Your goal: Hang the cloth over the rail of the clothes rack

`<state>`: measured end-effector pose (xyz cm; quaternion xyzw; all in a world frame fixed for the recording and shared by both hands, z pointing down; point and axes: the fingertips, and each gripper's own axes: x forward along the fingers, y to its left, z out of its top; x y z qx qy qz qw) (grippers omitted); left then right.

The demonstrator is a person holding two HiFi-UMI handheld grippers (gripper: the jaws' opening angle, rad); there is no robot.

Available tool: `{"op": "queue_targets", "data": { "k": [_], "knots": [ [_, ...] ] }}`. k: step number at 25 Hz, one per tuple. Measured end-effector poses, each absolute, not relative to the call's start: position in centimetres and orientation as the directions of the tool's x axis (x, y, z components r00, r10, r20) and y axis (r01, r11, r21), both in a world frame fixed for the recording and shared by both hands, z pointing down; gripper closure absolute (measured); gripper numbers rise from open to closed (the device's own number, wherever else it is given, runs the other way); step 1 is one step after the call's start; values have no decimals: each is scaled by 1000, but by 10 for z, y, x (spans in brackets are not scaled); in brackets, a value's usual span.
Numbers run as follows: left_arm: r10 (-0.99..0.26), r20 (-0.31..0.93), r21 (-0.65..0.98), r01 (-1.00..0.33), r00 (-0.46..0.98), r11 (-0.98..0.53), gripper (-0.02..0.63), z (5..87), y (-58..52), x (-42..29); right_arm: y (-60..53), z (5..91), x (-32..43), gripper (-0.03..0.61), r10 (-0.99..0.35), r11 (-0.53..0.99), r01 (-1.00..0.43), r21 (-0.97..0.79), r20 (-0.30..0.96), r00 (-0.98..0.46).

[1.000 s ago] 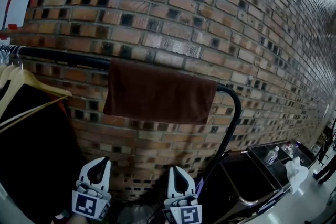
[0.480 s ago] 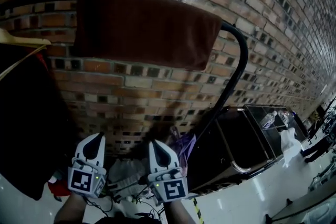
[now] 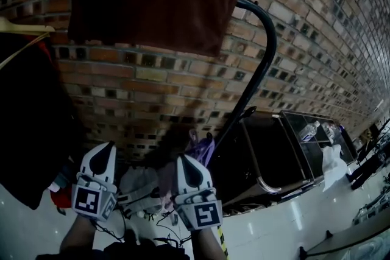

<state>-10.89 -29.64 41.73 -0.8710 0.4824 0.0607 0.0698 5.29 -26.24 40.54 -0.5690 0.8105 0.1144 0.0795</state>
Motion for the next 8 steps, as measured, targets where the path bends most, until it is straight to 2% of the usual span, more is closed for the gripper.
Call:
{"op": "queue_targets", "data": {
  "k": [8],
  "knots": [
    [-847,-200,-123,-870,493,-477,601,410,-307,-104,-275,391,59,558,-884,331,-936,119,-307,-352]
  ]
}}
